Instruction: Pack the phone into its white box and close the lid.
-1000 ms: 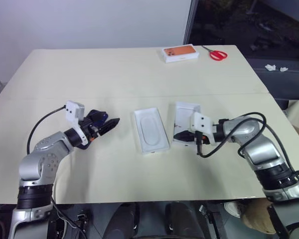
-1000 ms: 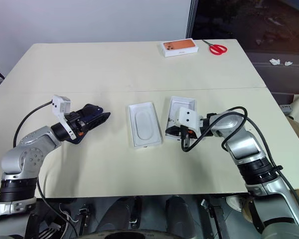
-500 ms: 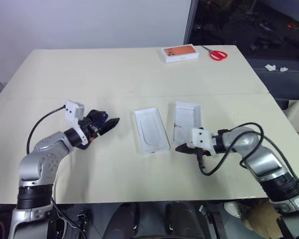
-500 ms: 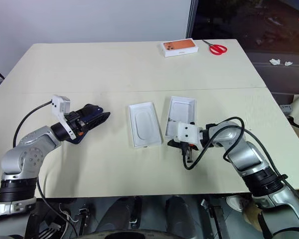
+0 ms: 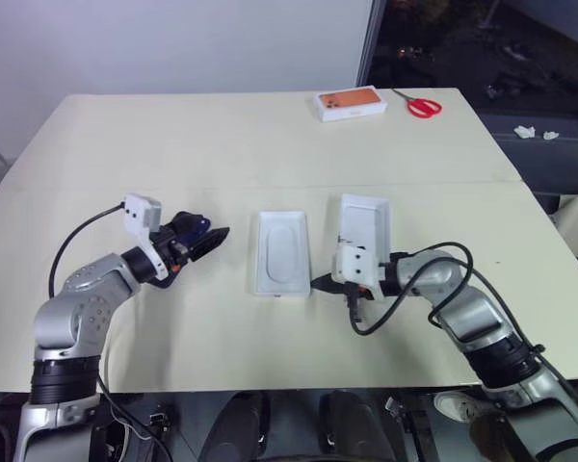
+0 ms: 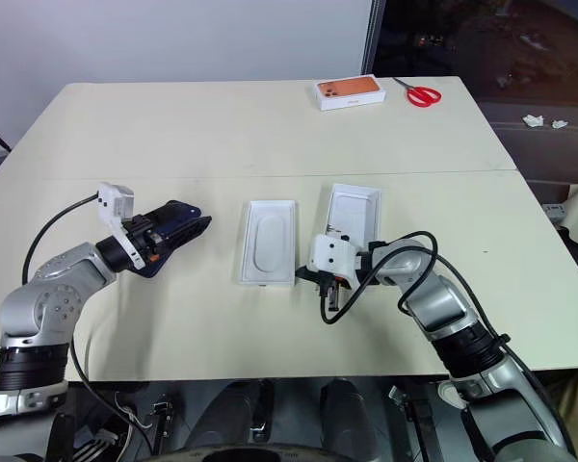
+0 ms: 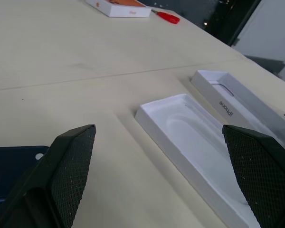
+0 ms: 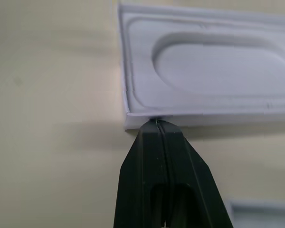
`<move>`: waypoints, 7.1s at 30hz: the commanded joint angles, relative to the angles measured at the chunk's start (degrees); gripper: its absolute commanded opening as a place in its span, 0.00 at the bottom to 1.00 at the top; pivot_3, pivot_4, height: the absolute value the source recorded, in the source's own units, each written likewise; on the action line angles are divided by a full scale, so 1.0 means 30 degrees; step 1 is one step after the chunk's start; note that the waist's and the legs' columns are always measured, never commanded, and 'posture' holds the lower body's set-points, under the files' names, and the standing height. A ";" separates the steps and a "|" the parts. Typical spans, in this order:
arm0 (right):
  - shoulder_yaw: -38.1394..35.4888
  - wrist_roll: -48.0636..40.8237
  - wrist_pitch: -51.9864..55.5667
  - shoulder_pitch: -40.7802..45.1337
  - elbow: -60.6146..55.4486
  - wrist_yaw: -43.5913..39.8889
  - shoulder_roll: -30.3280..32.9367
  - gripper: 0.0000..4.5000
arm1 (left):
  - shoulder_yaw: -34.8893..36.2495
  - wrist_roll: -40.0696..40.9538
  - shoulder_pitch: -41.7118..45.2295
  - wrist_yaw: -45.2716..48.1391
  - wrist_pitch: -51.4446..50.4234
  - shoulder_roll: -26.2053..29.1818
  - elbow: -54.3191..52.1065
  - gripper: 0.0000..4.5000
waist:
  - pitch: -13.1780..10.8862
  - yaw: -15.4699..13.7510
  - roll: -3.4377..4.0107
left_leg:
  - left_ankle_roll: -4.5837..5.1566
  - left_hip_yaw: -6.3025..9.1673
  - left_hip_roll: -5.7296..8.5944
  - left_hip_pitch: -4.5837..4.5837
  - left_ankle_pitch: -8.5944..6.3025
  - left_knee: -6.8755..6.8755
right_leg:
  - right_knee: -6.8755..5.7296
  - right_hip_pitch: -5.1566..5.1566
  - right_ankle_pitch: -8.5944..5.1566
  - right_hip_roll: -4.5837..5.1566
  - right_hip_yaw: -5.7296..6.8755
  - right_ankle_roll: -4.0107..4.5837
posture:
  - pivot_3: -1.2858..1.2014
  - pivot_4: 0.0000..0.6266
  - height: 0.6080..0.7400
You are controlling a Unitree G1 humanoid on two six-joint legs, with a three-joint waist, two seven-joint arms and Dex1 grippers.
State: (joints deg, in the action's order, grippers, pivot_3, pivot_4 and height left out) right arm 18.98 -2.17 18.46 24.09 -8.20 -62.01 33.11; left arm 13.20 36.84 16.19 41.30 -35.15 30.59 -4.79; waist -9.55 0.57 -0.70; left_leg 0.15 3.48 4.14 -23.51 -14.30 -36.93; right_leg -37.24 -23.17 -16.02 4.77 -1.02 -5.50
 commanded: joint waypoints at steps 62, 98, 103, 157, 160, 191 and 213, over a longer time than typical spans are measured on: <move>0.5129 0.7779 -0.3218 0.8903 1.3719 0.8234 -1.1583 0.00 | -0.5327 -0.6066 0.6899 1.2064 -0.7488 0.3475 1.6483 1.00 | 0.0166 0.0071 0.0142 | -0.0082 0.0017 0.0099 0.0079 0.0053 -0.0017 | -0.0202 -0.0080 -0.0003 -0.0021 0.0009 0.0001 | 0.52 0.24 1.00; 0.5351 0.8794 -0.2529 0.9165 1.3582 0.6764 -1.1502 0.00 | -0.1389 -0.2573 0.5706 0.9586 -1.0519 0.3375 1.4619 0.88 | 0.0249 0.0378 0.0239 | -0.0025 0.0016 0.0087 0.0120 0.0016 -0.0002 | -0.0213 -0.0072 -0.0006 -0.0029 -0.0018 0.0005 | 0.52 0.24 1.00; 0.5387 0.8813 -0.2590 0.9182 1.3600 0.6771 -1.1540 0.00 | -0.1507 -0.2095 0.5345 0.9760 -1.0941 0.3492 1.4171 0.50 | 0.0245 0.0664 0.0231 | -0.0062 0.0017 0.0083 0.0093 0.0038 0.0022 | -0.0215 -0.0111 -0.0006 -0.0030 -0.0022 0.0005 | 0.52 0.24 1.00; 0.1695 -0.0234 0.3391 0.5223 0.2192 -0.1056 -0.4837 0.63 | 0.5139 0.4045 0.2190 0.7065 -1.3303 0.3431 0.8946 0.00 | 0.0142 0.0582 0.0071 | -0.0034 0.0016 0.0030 -0.0011 0.0019 0.0058 | -0.0093 -0.0158 -0.0006 0.0000 -0.0032 0.0007 | 0.52 0.24 1.00; 0.2535 0.0120 0.2828 0.4785 0.1725 -0.1091 -0.4174 0.63 | 0.5602 0.4643 0.1957 0.6614 -1.3755 0.3440 0.8181 0.00 | 0.0136 0.0688 0.0065 | -0.0046 -0.0001 0.0019 -0.0015 0.0027 0.0092 | -0.0093 -0.0131 -0.0006 0.0002 -0.0044 0.0006 | 0.52 0.24 1.00; 0.4223 0.1952 0.1103 0.4523 0.3220 -0.0506 -0.3844 0.35 | 0.5515 0.6609 0.1973 0.4388 -1.4728 0.2754 0.6535 0.00 | 0.0117 0.0555 0.0017 | -0.0197 -0.0001 -0.0004 -0.0007 0.0120 0.0174 | -0.0081 -0.0154 -0.0005 -0.0012 -0.0038 0.0007 | 0.52 0.24 1.00; 0.4089 0.1829 0.2069 0.3916 0.2215 -0.0716 -0.3128 0.10 | 0.5153 0.7140 0.2582 0.3602 -1.5679 0.2623 0.6751 0.00 | 0.0128 0.0549 0.0000 | -0.0188 0.0004 -0.0004 0.0007 0.0115 0.0177 | -0.0083 -0.0140 -0.0005 -0.0015 -0.0033 0.0007 | 0.52 0.24 1.00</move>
State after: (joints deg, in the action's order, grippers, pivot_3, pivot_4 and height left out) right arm 31.44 4.10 23.36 36.92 0.09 -63.27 22.99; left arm 27.76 55.88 22.92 51.75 -81.89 38.01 16.77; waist -9.17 2.22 -0.70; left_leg -0.42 3.49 4.13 -23.49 -13.95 -36.40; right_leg -37.48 -23.59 -16.04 4.72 -1.12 -5.48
